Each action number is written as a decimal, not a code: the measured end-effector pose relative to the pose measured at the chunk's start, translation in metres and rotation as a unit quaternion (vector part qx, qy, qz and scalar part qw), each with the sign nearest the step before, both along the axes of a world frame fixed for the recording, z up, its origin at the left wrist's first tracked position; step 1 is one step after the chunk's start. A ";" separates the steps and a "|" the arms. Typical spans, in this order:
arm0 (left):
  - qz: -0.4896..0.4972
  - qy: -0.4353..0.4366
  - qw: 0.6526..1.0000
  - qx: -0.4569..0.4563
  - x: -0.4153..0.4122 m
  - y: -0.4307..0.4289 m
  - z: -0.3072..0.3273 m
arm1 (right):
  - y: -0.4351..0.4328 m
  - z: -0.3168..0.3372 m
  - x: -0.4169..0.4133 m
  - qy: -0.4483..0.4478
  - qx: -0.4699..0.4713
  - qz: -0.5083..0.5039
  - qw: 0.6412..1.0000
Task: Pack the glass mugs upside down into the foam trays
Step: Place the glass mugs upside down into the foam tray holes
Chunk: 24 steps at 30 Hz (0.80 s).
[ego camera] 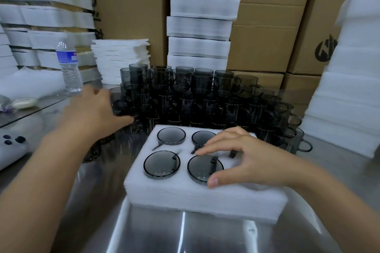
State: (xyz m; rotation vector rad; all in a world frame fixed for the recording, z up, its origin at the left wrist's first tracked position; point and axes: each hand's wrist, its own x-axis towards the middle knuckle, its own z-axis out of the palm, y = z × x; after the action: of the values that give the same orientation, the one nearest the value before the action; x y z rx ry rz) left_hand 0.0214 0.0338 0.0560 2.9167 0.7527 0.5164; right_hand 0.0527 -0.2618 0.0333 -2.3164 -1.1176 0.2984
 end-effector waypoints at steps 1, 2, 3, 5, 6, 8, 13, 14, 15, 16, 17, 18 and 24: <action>0.026 0.064 0.998 -0.011 -0.002 0.005 0.001 | 0.000 0.000 0.000 -0.001 0.000 0.000 1.000; 0.041 0.105 0.993 -0.028 -0.003 0.010 0.001 | 0.000 -0.001 0.001 -0.002 0.000 0.000 1.000; 0.050 0.130 0.989 -0.047 -0.004 0.013 0.002 | 0.000 -0.001 0.001 -0.004 0.000 0.000 1.000; 0.062 0.168 0.982 -0.062 -0.007 0.018 0.003 | 0.000 -0.001 0.001 -0.009 0.001 0.002 1.000; 0.069 0.188 0.978 -0.057 -0.007 0.020 0.004 | 0.001 -0.001 0.001 -0.010 0.001 0.002 1.000; 0.079 0.215 0.972 -0.056 -0.009 0.025 0.004 | 0.001 -0.001 0.001 -0.011 0.003 0.002 1.000; 0.085 0.191 0.970 -0.122 -0.015 0.035 0.006 | 0.000 0.000 0.000 -0.012 0.001 -0.001 1.000; 0.082 0.186 0.972 -0.120 -0.016 0.035 0.006 | 0.000 0.000 0.000 -0.010 0.000 -0.001 1.000; 0.082 0.183 0.973 -0.119 -0.016 0.035 0.006 | 0.000 0.000 0.000 -0.008 0.000 -0.001 1.000; 0.083 0.180 0.973 -0.119 -0.016 0.034 0.006 | 0.000 0.000 -0.001 -0.006 -0.001 -0.002 1.000; 0.084 0.183 0.973 -0.117 -0.017 0.032 0.007 | 0.000 0.000 -0.001 -0.005 -0.001 -0.003 1.000; 0.081 0.186 0.973 -0.111 -0.017 0.030 0.007 | 0.001 0.001 -0.001 -0.005 -0.002 -0.004 1.000; 0.065 0.202 0.971 -0.108 -0.014 0.023 0.006 | 0.001 0.001 -0.002 -0.009 0.002 -0.005 1.000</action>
State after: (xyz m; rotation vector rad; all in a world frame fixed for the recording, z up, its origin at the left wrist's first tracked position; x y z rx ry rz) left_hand 0.0073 0.0572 0.0623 2.8047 0.9795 -0.1559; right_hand 0.0511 -0.2608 0.0345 -2.3247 -1.1135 0.2728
